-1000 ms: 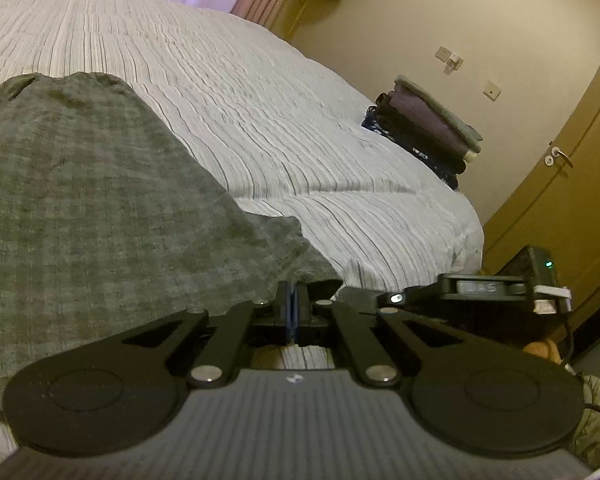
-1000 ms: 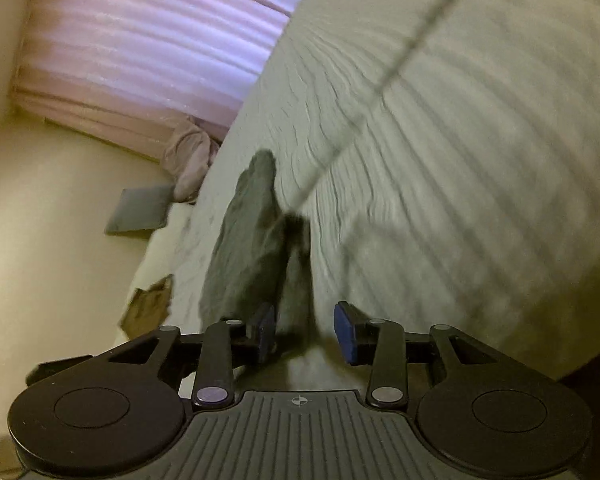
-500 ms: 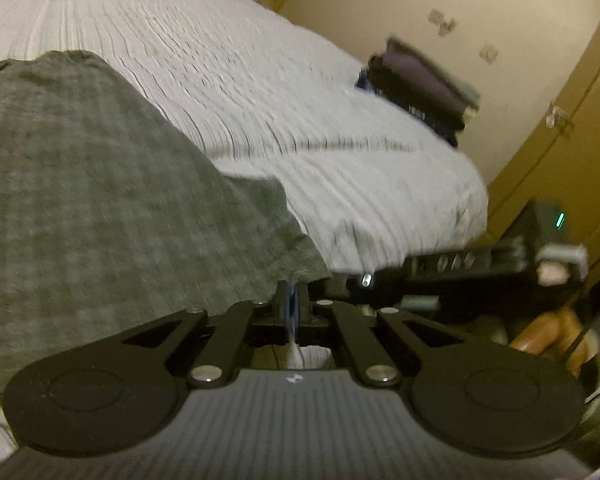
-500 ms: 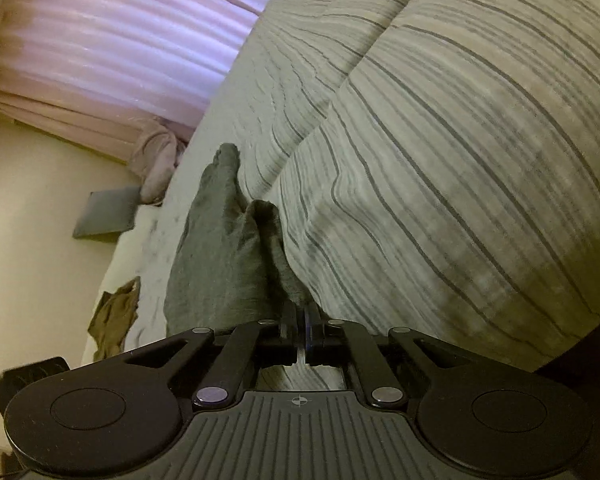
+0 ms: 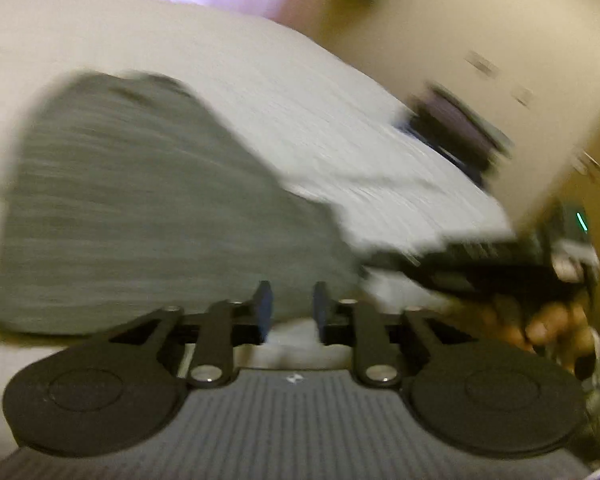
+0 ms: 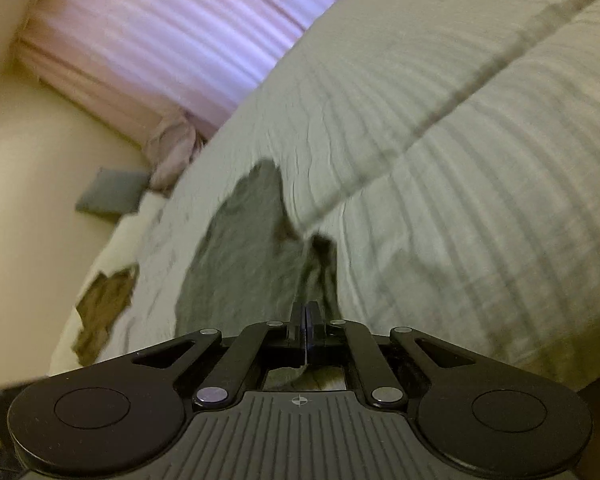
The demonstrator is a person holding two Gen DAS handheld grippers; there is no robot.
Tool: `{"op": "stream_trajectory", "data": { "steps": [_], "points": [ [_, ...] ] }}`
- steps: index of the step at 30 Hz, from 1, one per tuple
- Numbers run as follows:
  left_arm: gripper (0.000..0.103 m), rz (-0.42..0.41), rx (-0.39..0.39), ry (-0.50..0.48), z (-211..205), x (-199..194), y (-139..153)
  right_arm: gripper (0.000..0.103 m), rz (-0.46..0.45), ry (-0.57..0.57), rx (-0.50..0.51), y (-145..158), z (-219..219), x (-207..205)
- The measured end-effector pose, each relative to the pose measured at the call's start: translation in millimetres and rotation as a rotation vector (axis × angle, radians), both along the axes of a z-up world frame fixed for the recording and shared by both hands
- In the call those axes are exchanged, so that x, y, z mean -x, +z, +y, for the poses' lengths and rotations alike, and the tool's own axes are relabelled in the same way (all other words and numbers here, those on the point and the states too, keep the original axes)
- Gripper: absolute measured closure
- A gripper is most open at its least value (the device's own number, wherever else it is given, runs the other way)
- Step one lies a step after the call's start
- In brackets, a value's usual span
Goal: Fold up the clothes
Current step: 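Release the shorts and hold both tools open above them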
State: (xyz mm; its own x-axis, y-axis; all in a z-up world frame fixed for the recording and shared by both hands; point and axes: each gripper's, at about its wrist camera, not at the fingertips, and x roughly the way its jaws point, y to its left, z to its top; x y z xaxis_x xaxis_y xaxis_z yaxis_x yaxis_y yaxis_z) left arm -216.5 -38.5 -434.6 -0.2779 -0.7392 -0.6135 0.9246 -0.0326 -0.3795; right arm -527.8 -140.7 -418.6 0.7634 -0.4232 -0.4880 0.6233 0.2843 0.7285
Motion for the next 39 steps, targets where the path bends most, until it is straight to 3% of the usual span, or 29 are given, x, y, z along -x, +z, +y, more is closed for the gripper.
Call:
{"op": "stream_trajectory", "data": {
  "steps": [4,8,11,13,15,19,21,22,24,25,28,33,39],
  "points": [
    [0.077,-0.05,0.001,0.202,14,-59,7,0.099,0.029,0.025,0.026,0,5,-8],
    [0.078,-0.128,-0.016,0.183,0,-67,-2,0.099,0.022,0.048,0.074,2,6,-13],
    [0.082,-0.22,-0.088,0.189,-2,-70,-23,0.1,0.101,0.049,0.031,-8,1,-16],
    [0.091,-0.192,-0.104,0.226,8,-81,-31,0.1,0.089,0.044,-0.008,-14,1,-9],
    [0.091,-0.114,-0.103,0.265,21,-94,-31,0.1,0.085,0.046,-0.018,-13,2,0],
    [0.091,-0.132,-0.145,0.326,40,-96,-16,0.099,0.208,0.008,-0.016,-6,8,17],
    [0.083,-0.135,-0.156,0.346,45,-88,-3,0.099,0.211,-0.012,0.001,4,13,23],
    [0.081,-0.134,-0.159,0.346,45,-83,2,0.097,0.212,-0.021,0.011,9,16,25],
    [0.076,-0.141,-0.175,0.351,41,-71,8,0.048,0.239,-0.027,0.063,22,23,20],
    [0.074,-0.149,-0.188,0.355,38,-64,10,0.017,0.253,-0.031,0.103,29,28,15],
    [0.069,-0.19,-0.215,0.362,32,-43,13,0.017,0.293,-0.008,0.194,44,42,-1],
    [0.064,-0.275,-0.253,0.343,26,-17,14,0.017,0.327,0.023,0.167,42,52,-13],
    [0.063,-0.306,-0.267,0.332,29,-8,14,0.017,0.393,0.059,0.18,41,61,-19]
  ]
}}
